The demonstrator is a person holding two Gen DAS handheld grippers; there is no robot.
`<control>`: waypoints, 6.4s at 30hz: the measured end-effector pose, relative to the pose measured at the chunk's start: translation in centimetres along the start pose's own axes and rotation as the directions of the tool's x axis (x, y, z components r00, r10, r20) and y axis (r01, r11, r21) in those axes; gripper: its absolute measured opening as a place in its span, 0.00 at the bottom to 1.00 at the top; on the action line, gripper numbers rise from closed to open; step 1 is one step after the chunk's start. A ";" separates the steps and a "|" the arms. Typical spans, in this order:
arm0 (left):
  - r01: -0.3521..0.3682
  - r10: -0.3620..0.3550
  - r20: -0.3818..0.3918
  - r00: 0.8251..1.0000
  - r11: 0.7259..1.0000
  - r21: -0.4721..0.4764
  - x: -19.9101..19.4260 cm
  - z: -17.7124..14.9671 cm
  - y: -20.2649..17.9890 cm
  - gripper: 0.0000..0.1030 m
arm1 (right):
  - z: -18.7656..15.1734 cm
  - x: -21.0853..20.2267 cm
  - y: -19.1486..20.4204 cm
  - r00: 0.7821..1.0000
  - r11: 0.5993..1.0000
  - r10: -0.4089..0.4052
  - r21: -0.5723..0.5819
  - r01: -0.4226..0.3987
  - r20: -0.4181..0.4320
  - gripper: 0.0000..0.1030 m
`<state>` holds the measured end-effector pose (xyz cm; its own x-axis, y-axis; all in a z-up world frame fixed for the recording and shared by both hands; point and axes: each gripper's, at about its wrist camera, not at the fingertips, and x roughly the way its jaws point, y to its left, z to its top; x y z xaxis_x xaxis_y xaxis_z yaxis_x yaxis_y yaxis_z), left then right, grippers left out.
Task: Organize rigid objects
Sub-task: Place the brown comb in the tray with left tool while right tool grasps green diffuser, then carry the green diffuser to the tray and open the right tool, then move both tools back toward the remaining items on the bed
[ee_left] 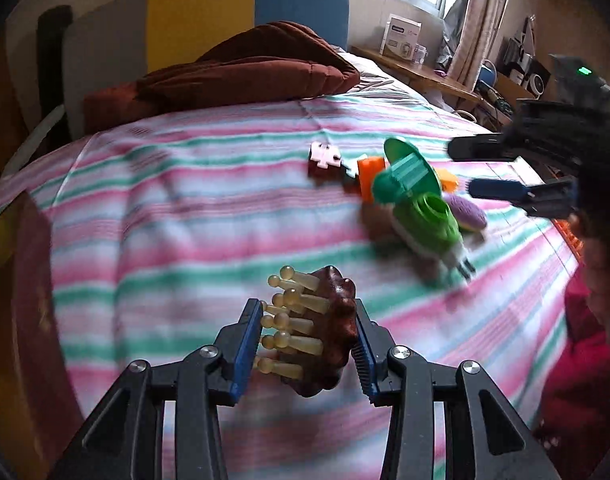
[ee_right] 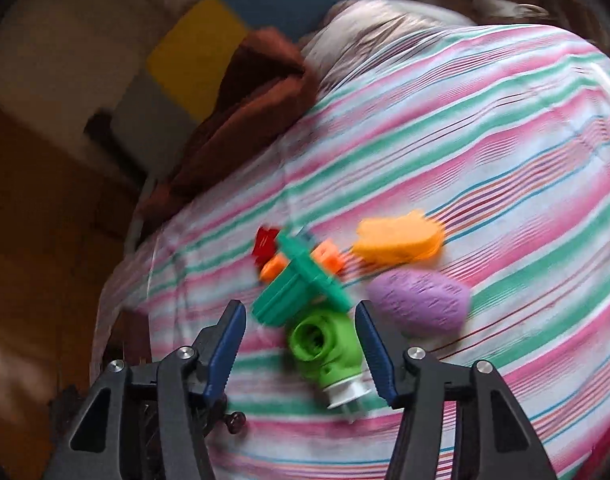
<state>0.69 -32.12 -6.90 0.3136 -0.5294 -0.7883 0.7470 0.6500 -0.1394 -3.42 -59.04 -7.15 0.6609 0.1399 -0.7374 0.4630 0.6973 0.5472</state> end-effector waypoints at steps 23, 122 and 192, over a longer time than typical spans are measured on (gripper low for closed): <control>0.039 -0.035 0.125 0.992 0.999 -0.030 -10.5 -5.4 2.3 0.42 | -3.1 7.5 2.4 0.937 0.911 -0.339 -0.279 0.303 -0.090 0.53; -0.440 0.558 0.097 0.824 0.739 -0.510 -23.3 -16.0 22.3 0.68 | -9.5 4.0 19.7 0.993 0.808 -0.118 -0.583 0.079 -0.030 0.51; -0.450 0.517 0.168 0.839 0.834 -0.321 -21.6 -11.6 16.3 0.71 | -6.3 0.9 17.4 0.975 0.854 -0.142 -0.477 0.208 0.171 0.70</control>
<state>-0.70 -3.80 0.94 0.7481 -0.1996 -0.6328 0.2934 0.9549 0.0457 1.56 -42.35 -0.75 0.6797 -0.0832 -0.7287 0.2511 0.9599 0.1246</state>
